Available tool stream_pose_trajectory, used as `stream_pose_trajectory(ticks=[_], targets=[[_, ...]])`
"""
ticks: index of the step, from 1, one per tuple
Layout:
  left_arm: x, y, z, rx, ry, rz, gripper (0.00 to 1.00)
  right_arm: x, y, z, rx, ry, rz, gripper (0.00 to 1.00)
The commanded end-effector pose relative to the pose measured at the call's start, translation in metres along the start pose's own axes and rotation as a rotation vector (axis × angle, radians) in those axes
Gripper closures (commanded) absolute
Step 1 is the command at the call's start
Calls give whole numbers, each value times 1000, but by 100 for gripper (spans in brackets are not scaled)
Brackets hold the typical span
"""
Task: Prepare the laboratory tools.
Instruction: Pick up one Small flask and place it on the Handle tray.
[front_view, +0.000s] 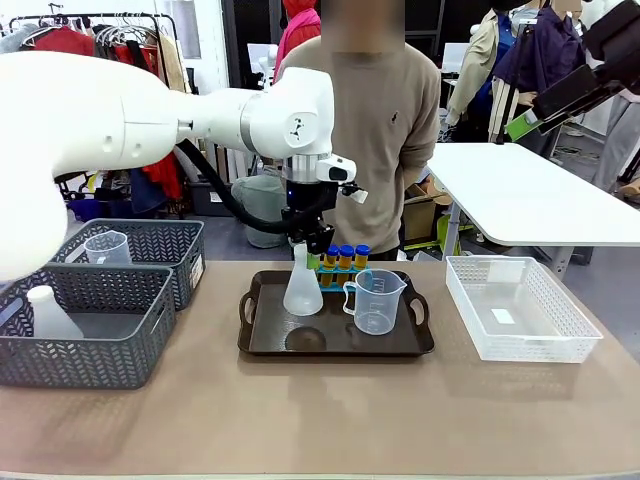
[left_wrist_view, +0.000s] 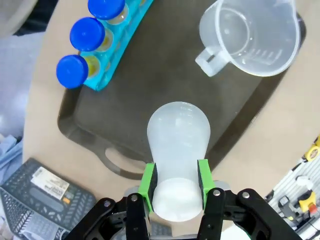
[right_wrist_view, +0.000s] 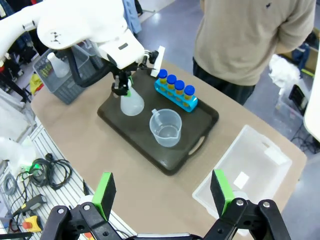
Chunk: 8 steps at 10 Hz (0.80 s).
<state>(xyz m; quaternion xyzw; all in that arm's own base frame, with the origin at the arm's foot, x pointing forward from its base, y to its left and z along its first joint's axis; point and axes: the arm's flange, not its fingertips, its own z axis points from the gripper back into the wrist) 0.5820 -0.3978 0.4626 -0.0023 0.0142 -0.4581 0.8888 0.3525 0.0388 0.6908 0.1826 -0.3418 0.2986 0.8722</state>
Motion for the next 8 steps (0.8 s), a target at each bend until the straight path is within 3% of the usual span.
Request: stream_pose_trajectory(ticks=[1, 8], targets=[[-1, 12, -10, 22, -11, -24, 100, 0, 0, 0, 16, -10, 3, 0], [-5, 8, -41, -5, -31, -101, 97, 0, 0, 0, 16, -10, 3, 0]])
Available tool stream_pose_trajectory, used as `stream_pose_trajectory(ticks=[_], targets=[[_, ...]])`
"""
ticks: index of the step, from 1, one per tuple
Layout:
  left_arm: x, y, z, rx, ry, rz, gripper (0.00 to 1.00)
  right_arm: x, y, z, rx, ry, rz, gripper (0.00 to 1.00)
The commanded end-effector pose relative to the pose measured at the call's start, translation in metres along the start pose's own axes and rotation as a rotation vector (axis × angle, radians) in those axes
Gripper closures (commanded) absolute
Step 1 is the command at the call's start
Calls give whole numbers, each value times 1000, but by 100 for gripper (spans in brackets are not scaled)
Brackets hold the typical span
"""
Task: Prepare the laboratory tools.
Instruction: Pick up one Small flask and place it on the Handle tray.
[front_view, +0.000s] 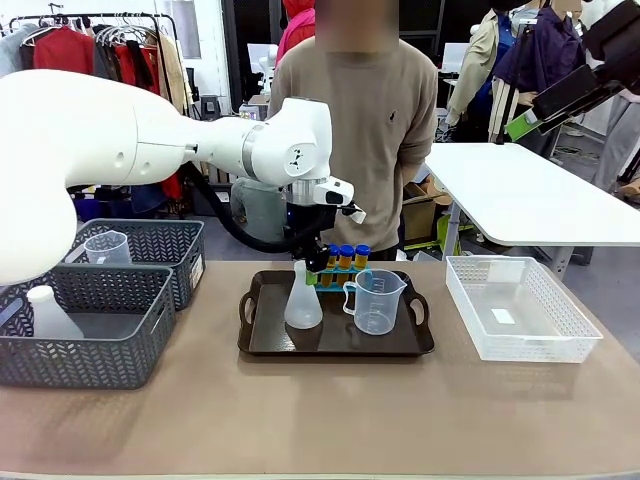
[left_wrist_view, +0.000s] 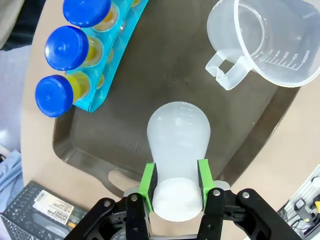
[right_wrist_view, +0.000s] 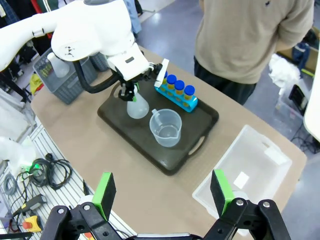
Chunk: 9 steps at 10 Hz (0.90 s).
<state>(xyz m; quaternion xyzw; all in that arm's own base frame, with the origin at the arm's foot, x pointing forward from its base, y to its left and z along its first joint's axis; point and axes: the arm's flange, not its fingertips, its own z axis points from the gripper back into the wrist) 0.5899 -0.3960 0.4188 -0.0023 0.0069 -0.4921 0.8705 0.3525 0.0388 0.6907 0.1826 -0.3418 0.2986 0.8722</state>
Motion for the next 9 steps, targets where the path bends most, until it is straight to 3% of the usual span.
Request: stream_pose_trajectory(ticks=[1, 5, 9], targets=[[-9, -1, 4, -17, -17, -25, 77, 0, 0, 0, 16, -10, 3, 0], [-15, -7, 12, -21, -38, -17, 0, 0, 0, 0, 16, -10, 3, 0], [-26, -15, 23, -19, -37, 5, 0, 0, 0, 0, 16, -10, 3, 0]])
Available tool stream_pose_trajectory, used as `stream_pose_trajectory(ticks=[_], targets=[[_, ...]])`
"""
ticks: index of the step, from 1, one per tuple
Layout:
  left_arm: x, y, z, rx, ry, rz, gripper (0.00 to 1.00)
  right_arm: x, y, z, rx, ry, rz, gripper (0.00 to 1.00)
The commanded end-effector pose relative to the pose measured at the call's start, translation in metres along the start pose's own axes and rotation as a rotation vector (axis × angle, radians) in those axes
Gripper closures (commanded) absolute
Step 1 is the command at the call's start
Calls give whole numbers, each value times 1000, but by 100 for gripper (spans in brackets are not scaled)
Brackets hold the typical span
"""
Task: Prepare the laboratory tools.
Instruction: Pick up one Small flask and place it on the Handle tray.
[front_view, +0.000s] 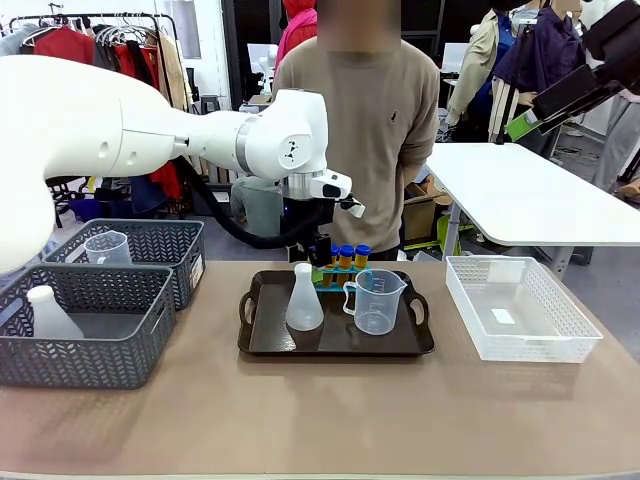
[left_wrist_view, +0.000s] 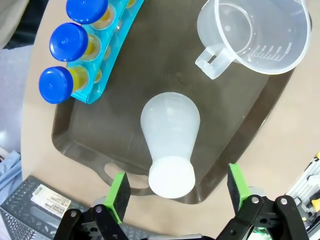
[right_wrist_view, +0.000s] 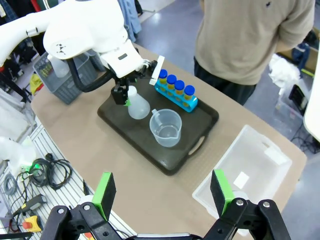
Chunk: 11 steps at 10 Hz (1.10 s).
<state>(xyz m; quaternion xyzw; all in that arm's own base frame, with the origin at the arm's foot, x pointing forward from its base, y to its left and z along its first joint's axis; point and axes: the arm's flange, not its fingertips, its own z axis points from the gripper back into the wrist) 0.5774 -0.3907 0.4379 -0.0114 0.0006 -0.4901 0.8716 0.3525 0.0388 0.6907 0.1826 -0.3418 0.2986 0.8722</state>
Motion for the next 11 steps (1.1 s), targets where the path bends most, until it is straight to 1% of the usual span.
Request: stream_pose_trajectory(ticks=[1, 4, 5, 6, 7, 11], targets=[[-15, -7, 7, -3, -23, 4, 0, 0, 0, 0, 16, -11, 3, 0], [-21, -9, 14, -2, -25, 19, 0, 0, 0, 0, 16, -11, 3, 0], [-21, -10, 15, -3, -17, 24, 0, 0, 0, 0, 16, -11, 3, 0], [-21, -9, 15, 2, 13, 42, 0, 0, 0, 0, 16, -11, 3, 0], [-7, -6, 19, 13, -14, 5, 0, 0, 0, 0, 16, -11, 3, 0], [-7, -6, 19, 13, -14, 5, 0, 0, 0, 0, 16, -11, 3, 0]])
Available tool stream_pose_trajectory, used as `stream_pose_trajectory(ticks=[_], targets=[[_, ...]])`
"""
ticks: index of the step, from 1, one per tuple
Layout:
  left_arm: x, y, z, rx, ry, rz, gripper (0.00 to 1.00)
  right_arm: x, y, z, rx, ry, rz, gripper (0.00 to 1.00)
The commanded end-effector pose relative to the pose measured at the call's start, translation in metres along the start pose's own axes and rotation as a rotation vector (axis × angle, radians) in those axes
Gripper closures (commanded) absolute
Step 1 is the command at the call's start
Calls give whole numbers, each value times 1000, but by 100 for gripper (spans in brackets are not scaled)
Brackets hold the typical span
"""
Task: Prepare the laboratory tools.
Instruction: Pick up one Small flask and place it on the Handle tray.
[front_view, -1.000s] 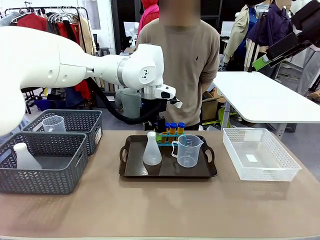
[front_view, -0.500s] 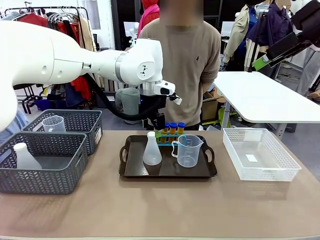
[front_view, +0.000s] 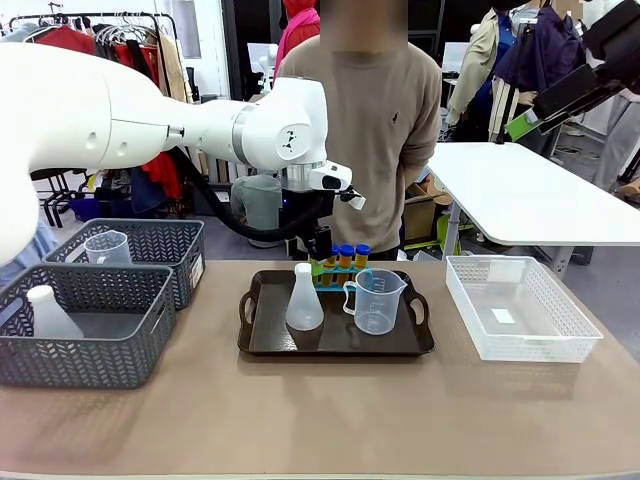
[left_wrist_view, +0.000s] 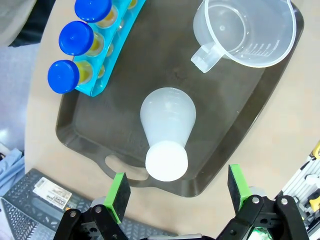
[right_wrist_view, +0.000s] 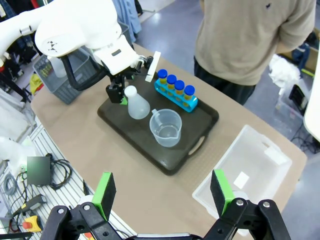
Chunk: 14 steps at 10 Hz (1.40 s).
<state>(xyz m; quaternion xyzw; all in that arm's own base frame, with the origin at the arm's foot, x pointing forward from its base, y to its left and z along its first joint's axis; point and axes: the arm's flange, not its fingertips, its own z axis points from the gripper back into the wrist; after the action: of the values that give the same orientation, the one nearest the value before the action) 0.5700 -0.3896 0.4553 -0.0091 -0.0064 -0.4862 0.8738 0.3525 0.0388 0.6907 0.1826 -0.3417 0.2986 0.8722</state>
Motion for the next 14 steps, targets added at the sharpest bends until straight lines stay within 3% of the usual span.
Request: stream_pose_trajectory(ticks=[1, 6, 9, 14], targets=[[-3, 1, 1, 2, -4, -4, 0, 0, 0, 0, 16, -11, 3, 0], [0, 0, 1, 1, -2, 0, 0, 0, 0, 0, 16, -11, 3, 0], [-55, 11, 74, -17, -97, 54, 0, 0, 0, 0, 16, -11, 3, 0], [-153, -7, 169, -125, -431, -33, 0, 0, 0, 0, 16, -11, 3, 0]])
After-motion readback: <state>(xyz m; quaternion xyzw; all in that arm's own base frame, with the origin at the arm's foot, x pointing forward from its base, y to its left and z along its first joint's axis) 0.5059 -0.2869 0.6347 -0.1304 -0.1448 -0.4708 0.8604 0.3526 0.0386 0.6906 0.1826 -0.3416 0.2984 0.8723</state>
